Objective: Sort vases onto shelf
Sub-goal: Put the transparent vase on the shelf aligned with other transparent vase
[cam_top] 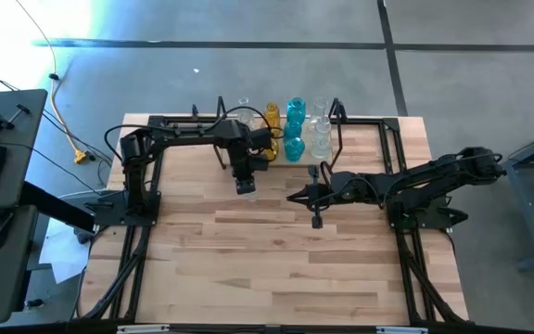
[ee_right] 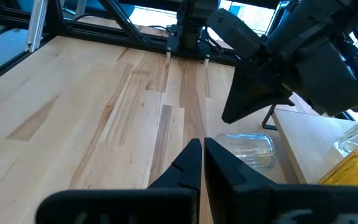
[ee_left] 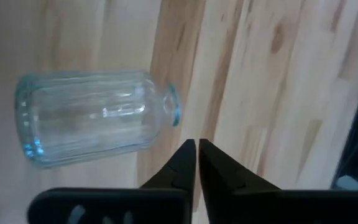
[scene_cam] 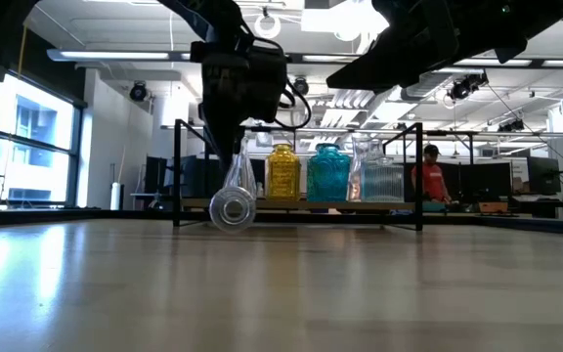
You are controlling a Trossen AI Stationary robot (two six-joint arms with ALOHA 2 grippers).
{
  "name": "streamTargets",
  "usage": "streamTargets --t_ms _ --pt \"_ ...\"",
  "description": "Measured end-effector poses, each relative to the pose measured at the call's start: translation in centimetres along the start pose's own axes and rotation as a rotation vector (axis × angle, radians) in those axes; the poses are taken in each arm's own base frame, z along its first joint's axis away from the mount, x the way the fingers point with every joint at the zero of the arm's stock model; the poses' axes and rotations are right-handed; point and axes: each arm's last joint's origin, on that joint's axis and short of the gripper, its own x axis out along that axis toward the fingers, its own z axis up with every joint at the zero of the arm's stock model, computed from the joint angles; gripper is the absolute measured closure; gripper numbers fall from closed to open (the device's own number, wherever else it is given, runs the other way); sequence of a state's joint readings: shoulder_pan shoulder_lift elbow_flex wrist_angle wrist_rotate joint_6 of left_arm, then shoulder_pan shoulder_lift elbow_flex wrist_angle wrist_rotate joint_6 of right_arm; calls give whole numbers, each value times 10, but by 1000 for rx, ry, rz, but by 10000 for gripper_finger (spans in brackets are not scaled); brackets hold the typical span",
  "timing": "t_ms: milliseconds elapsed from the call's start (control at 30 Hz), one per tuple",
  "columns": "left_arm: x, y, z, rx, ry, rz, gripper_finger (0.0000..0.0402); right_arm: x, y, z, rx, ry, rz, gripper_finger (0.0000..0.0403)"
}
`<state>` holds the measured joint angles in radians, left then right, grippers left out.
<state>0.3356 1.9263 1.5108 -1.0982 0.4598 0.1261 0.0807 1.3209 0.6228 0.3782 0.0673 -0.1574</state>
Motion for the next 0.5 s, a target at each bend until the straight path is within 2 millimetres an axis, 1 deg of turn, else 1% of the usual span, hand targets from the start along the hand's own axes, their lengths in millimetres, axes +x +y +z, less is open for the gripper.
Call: streamTargets --t_ms 100,267,367,500 --pt "3 -8 0 73 21 67 399 0 0 0 0 0 0 403" --pt "16 -41 -1 245 60 178 401 0 0 0 -1 3 1 403" --pt "19 -63 -1 331 -34 191 401 0 0 0 -1 4 0 403" --pt "26 -77 -18 346 -173 189 401 0 0 -1 3 8 1 403"
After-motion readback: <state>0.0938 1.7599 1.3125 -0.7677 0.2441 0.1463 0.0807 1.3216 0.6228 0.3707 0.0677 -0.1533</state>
